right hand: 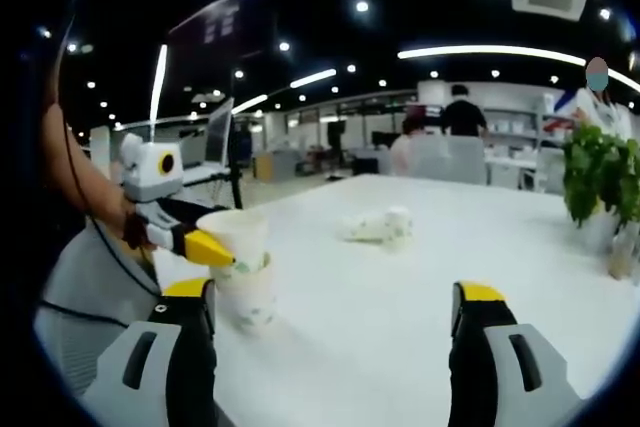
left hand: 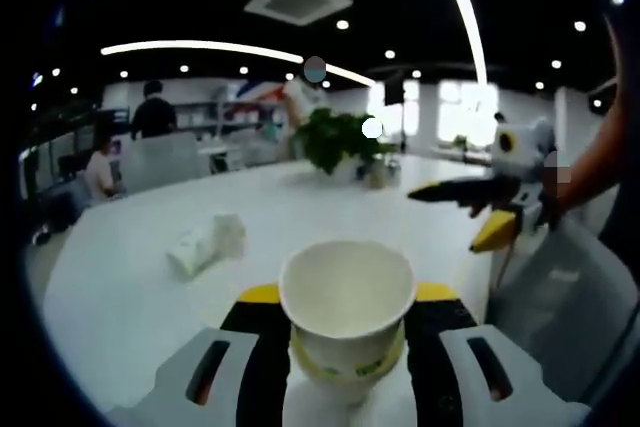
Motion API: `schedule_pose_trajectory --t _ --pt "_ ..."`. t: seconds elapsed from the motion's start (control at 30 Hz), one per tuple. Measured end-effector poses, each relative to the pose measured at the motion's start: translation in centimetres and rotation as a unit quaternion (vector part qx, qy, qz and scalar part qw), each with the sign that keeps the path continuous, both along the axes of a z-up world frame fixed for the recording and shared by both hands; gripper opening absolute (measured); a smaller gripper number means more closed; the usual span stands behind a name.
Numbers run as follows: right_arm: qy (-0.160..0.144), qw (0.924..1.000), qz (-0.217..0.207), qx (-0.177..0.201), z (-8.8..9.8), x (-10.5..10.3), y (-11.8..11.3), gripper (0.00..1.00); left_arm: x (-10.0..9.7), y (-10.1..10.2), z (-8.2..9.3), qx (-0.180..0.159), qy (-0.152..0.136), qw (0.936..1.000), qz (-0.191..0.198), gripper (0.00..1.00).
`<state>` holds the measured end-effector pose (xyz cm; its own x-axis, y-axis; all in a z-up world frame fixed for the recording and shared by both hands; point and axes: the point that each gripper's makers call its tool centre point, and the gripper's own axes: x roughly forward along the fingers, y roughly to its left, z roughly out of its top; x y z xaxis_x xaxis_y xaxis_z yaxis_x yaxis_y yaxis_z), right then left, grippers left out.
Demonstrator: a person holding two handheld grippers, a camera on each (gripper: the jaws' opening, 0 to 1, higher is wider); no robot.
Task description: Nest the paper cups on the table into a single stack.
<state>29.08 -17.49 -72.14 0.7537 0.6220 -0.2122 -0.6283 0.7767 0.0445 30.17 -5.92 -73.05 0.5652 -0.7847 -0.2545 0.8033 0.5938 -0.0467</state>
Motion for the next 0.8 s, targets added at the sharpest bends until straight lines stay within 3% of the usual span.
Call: schedule_pose_trajectory --t 0.3,0.63,0.7,0.8 --pt "0.001 1.0 0.001 0.0 -0.2 -0.1 0.0 0.97 -0.4 0.0 -2.0 0.034 0.015 0.9993 -0.004 0.44" --pt "0.002 1.0 0.0 0.0 -0.1 0.0 -0.2 0.96 -0.5 -0.1 -2.1 0.048 0.008 0.9987 -0.015 0.48" --pt "0.001 1.0 -0.003 0.003 -0.1 0.0 -0.3 0.96 -0.5 -0.2 -2.1 0.049 0.008 0.9986 -0.017 0.51" --pt "0.002 1.0 -0.002 0.002 -0.2 0.0 -0.2 0.96 -0.5 -0.2 -2.4 0.056 0.009 0.9982 -0.015 0.63"
